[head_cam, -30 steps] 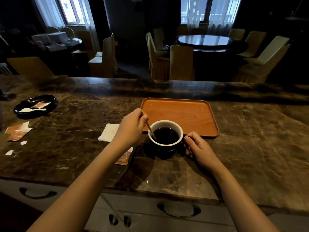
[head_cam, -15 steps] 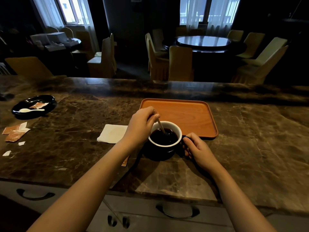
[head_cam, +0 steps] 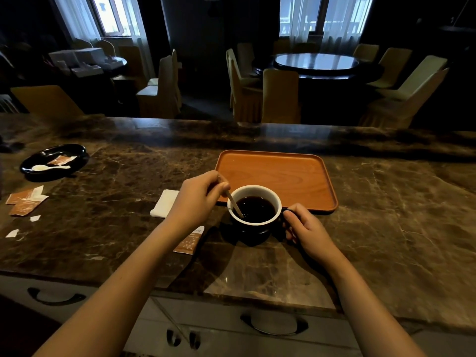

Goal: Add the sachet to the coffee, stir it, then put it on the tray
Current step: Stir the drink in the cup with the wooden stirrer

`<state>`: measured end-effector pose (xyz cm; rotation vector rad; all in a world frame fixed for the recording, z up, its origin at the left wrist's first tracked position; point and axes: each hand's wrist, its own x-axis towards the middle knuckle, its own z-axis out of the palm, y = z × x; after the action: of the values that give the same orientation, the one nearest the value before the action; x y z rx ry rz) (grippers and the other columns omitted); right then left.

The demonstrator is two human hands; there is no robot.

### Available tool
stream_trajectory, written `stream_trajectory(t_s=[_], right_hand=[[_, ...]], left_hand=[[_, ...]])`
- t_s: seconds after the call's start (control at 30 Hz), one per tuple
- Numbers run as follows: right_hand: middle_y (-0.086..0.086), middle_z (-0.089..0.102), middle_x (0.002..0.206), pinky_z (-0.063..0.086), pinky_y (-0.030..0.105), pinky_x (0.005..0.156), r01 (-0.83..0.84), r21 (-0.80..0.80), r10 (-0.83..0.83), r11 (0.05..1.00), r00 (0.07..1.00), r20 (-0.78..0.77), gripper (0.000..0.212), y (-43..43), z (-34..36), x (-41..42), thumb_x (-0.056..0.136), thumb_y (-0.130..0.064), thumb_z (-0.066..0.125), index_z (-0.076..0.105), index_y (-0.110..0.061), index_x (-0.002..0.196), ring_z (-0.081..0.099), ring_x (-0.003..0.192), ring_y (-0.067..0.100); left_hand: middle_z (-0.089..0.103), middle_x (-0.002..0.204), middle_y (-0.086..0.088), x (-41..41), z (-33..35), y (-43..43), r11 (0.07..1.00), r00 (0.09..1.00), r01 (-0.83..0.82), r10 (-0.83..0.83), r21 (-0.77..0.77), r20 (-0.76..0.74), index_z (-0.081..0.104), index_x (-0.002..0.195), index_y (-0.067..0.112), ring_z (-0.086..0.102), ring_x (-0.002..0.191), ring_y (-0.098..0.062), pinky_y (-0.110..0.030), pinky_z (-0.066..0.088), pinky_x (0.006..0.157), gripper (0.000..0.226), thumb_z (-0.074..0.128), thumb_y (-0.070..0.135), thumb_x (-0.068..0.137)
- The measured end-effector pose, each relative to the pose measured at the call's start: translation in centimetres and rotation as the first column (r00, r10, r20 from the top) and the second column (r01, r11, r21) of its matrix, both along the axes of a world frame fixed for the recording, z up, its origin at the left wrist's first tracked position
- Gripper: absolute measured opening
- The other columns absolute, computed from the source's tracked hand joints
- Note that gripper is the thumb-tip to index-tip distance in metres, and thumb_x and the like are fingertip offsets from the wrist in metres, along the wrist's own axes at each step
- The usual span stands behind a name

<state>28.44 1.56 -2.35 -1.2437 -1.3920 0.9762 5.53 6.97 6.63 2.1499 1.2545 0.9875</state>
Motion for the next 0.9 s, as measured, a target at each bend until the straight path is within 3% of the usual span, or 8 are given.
stream_trajectory(t_s=[0.13,0.37,0.47,0.67,0.9], right_hand=[[-0.013,0.054,0.056,0.039,0.022,0.047,-0.002,-0.008,0.002,1.000,1.000,-0.006,0.020,0.0,0.0,0.0,0.098,-0.019,0.044,0.052,-0.015,0.080,0.047,0.050,0.008],[-0.011,0.054,0.055,0.039,0.023,0.048,0.000,-0.009,0.000,1.000,1.000,0.010,0.020,0.0,0.1,0.0,0.098,-0.019,0.044,0.051,-0.012,0.081,0.047,0.051,0.010],[-0.010,0.055,0.057,0.039,0.024,0.048,0.005,-0.014,-0.005,1.000,1.000,0.015,0.020,0.0,0.0,0.1,0.098,-0.019,0.044,0.052,-0.013,0.082,0.048,0.052,0.011],[-0.012,0.057,0.058,0.040,0.023,0.048,0.006,-0.020,-0.005,1.000,1.000,0.017,0.019,0.0,-0.1,0.1,0.098,-0.020,0.044,0.053,-0.016,0.081,0.050,0.052,0.009],[-0.010,0.055,0.059,0.039,0.023,0.047,0.003,-0.023,-0.003,1.000,1.000,0.000,0.018,0.0,0.2,0.0,0.098,-0.019,0.044,0.052,-0.012,0.083,0.048,0.052,0.009]], left_hand=[[0.067,0.082,0.008,0.7,-0.4,-0.3,0.997,0.996,0.053,-0.049,-0.062,0.070,0.064,0.085,0.021,0.065,0.080,-0.006,-0.018,0.052,0.073,0.008,0.056,0.018,0.086],[0.061,0.078,0.022,3.4,-0.6,0.3,0.999,0.985,0.041,-0.042,0.005,0.167,0.065,0.082,0.027,0.057,0.079,0.014,0.001,0.042,0.067,0.010,0.059,0.019,0.084],[0.061,0.079,0.017,3.8,-0.6,1.1,0.999,0.990,0.012,-0.018,0.045,0.141,0.068,0.087,0.020,0.058,0.075,0.007,0.001,0.042,0.067,0.009,0.059,0.017,0.085],[0.066,0.087,0.004,2.4,-0.6,2.2,0.998,0.996,-0.016,0.011,0.061,0.085,0.068,0.096,0.013,0.060,0.073,-0.003,-0.013,0.046,0.069,0.015,0.058,0.017,0.086],[0.060,0.073,0.021,-0.7,-0.5,2.2,0.995,0.998,-0.043,0.040,0.094,0.039,0.066,0.091,0.025,0.060,0.067,0.009,-0.001,0.044,0.061,0.011,0.058,0.020,0.085]])
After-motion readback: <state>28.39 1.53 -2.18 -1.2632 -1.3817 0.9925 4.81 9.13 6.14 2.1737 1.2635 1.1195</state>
